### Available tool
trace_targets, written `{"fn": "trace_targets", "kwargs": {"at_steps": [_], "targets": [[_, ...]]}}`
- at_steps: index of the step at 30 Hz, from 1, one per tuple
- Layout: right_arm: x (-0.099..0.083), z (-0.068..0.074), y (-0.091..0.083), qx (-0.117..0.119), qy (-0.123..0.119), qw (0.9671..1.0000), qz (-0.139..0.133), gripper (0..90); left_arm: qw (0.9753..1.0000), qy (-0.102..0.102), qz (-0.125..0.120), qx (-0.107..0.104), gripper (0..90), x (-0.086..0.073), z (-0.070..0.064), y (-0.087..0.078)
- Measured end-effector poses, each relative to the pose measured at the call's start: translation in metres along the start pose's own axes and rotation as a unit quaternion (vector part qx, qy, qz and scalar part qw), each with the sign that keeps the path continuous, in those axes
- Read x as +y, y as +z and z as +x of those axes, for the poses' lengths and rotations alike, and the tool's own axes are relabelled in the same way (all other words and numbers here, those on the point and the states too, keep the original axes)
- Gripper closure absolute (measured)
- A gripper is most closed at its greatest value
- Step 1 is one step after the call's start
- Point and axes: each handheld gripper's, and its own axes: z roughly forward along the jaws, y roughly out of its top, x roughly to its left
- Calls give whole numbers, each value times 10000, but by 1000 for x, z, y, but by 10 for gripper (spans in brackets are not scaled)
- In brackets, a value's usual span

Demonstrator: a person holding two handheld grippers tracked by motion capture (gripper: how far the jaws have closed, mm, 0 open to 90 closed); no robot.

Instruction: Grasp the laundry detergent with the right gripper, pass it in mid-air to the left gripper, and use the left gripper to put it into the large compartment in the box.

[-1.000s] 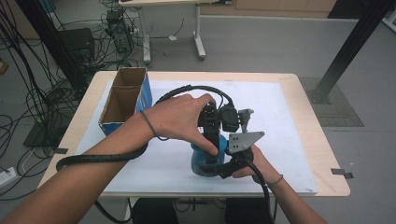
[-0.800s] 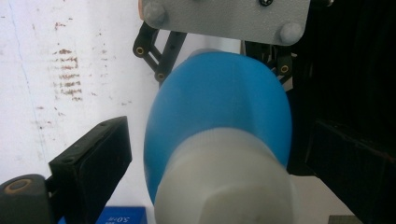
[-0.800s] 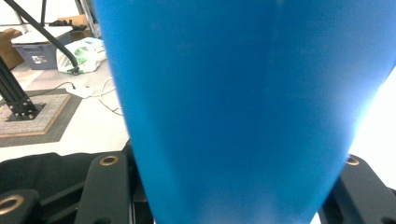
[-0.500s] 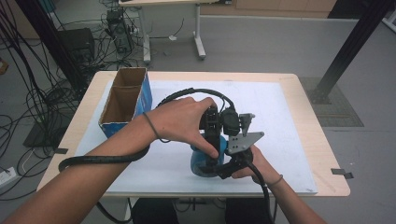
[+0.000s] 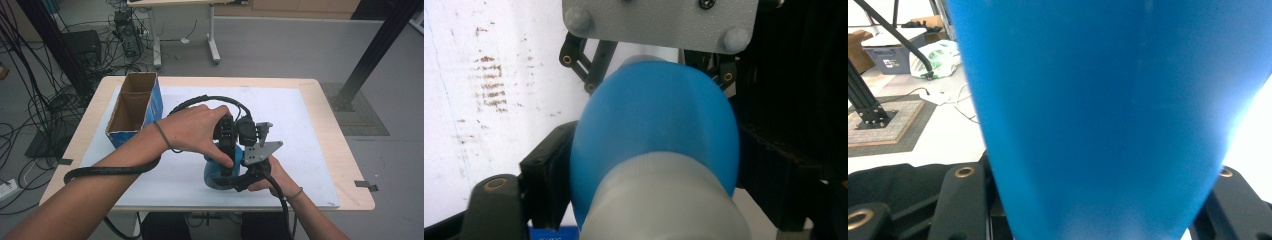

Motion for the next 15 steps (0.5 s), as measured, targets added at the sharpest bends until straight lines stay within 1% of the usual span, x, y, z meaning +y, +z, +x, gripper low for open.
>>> {"fn": "trace_targets", "kwargs": {"at_steps": [4,5,6,8,15], "targets": [[1,0,0,10,-20,10000,20,425,10000,17,21,50,299,0,-2,0],[1,0,0,10,-20,10000,20,425,10000,10,7,50,299,0,-2,0],[1,1,1,17,-20,10000,23,425,10000,15,4,65,330,-1,-2,-1],[1,1,1,28,-24,10000,26,425,9999,48,7,137,357,-1,-4,-1],[2,1,2,30,-19,10000,32,425,9998,80,-7,186,371,-2,-7,-1]]}}
